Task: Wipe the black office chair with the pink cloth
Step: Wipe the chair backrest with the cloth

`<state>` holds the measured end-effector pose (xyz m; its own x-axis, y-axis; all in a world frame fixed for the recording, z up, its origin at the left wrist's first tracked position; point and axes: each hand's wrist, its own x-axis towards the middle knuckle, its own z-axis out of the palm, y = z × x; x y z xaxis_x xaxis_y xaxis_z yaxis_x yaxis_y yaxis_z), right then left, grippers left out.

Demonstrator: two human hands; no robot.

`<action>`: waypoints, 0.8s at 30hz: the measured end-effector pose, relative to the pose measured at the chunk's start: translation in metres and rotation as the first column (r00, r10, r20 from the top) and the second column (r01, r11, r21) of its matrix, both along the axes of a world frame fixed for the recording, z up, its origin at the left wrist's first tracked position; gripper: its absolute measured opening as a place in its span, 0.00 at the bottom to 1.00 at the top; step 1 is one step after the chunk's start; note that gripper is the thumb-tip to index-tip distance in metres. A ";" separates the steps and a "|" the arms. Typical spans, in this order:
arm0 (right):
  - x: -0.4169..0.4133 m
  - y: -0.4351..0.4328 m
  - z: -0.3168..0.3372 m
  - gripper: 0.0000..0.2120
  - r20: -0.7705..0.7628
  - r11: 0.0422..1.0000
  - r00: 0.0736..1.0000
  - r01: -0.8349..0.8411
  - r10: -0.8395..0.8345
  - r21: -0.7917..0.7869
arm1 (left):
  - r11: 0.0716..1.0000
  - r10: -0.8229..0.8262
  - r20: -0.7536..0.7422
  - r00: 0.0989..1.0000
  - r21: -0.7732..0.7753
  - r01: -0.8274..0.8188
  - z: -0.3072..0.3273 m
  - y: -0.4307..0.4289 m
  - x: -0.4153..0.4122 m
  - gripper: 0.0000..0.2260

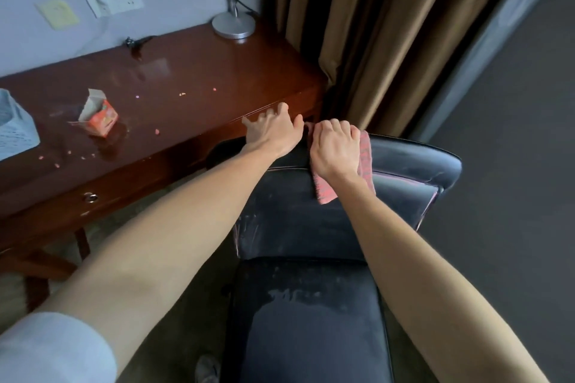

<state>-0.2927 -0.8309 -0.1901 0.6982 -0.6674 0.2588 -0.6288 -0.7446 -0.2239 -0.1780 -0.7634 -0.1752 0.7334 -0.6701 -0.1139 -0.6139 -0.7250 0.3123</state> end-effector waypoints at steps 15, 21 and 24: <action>-0.041 -0.064 -0.001 0.17 -0.002 0.952 0.954 0.300 -0.300 0.061 | 0.992 0.012 -0.009 1.000 0.126 -0.011 -0.002 -0.024 0.004 0.30; -0.006 -0.024 -0.006 0.17 0.084 0.995 0.993 0.091 -0.088 -0.028 | 0.994 0.041 -0.011 0.999 0.099 -0.040 -0.001 -0.014 0.009 0.31; -0.030 -0.047 -0.011 0.17 0.082 0.996 0.994 0.072 -0.067 -0.059 | 0.996 0.037 -0.003 0.999 0.081 -0.037 -0.001 -0.014 0.006 0.31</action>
